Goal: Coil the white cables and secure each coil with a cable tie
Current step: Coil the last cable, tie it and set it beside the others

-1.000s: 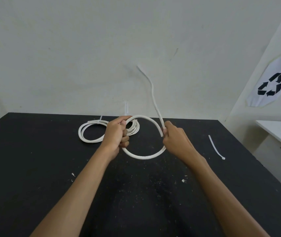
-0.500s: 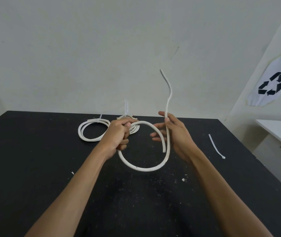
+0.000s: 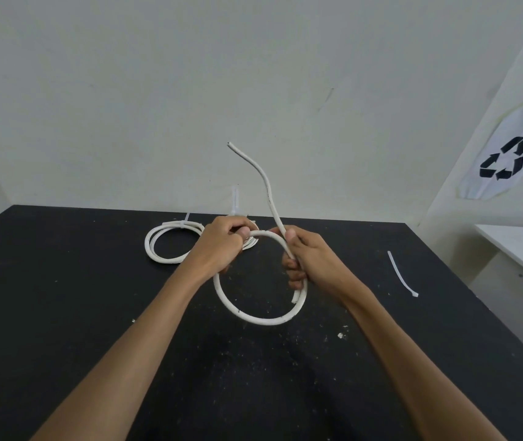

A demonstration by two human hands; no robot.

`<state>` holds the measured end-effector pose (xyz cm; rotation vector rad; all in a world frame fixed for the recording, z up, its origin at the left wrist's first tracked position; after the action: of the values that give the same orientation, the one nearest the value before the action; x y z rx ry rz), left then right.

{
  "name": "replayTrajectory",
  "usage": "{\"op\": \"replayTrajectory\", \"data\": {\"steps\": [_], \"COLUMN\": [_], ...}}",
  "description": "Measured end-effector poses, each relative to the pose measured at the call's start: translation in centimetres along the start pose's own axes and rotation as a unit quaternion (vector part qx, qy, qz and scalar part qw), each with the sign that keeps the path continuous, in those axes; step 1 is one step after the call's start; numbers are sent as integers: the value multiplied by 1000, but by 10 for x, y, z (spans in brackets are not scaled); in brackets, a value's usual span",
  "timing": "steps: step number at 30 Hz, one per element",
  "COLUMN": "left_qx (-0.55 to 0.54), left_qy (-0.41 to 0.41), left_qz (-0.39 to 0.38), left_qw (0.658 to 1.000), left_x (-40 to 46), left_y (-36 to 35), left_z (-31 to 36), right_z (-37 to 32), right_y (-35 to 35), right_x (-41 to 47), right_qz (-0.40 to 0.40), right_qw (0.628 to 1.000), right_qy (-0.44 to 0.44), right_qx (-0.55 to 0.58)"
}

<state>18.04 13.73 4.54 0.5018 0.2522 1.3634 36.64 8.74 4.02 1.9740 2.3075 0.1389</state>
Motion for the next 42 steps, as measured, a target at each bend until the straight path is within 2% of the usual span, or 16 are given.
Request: {"op": "replayTrajectory", "data": {"steps": [4,7,9,12,15,17,25,31,37,42], "left_qx": [-52,69,187,321,427,472,438,449,384,298], "left_qy": [-25,-120,-194,-305,-355,-343,-298,-248,-153,-127], "left_qz": [33,102,156,198,156,128,135,192,199,198], "left_qw": [998,985,950,874,817,802,837,837,889,925], "left_x": [-5,-6,-5,-1,7,15,28,21,10,7], "left_y": [1,11,20,25,13,9,21,26,19,12], "left_z": [2,17,30,48,56,50,33,32,27,13], "right_z": [-7,-13,-17,-21,-25,-28,-32,-34,-36,-33], "right_y": [7,16,21,23,21,21,35,31,30,29], "right_x": [3,5,5,5,5,4,6,9,9,9], "right_qz": [60,81,73,55,24,15,85,134,185,194], "right_qw": [996,987,974,947,932,926,932,943,937,940], "right_qy": [37,73,101,138,151,162,187,188,186,184], "right_qx": [-45,-118,-191,-286,-329,-342,-298,-241,-232,-211]}}
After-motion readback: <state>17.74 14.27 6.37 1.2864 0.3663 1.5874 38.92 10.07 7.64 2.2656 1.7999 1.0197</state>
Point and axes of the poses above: each hand's wrist, its own x-axis towards the middle knuckle, its own y-axis out of the back of the hand, z = x × y, the point moved 5 cm from there along x, towards the middle knuckle, and after that the axes turned 4 degrees about x, right-handed, at the moved point
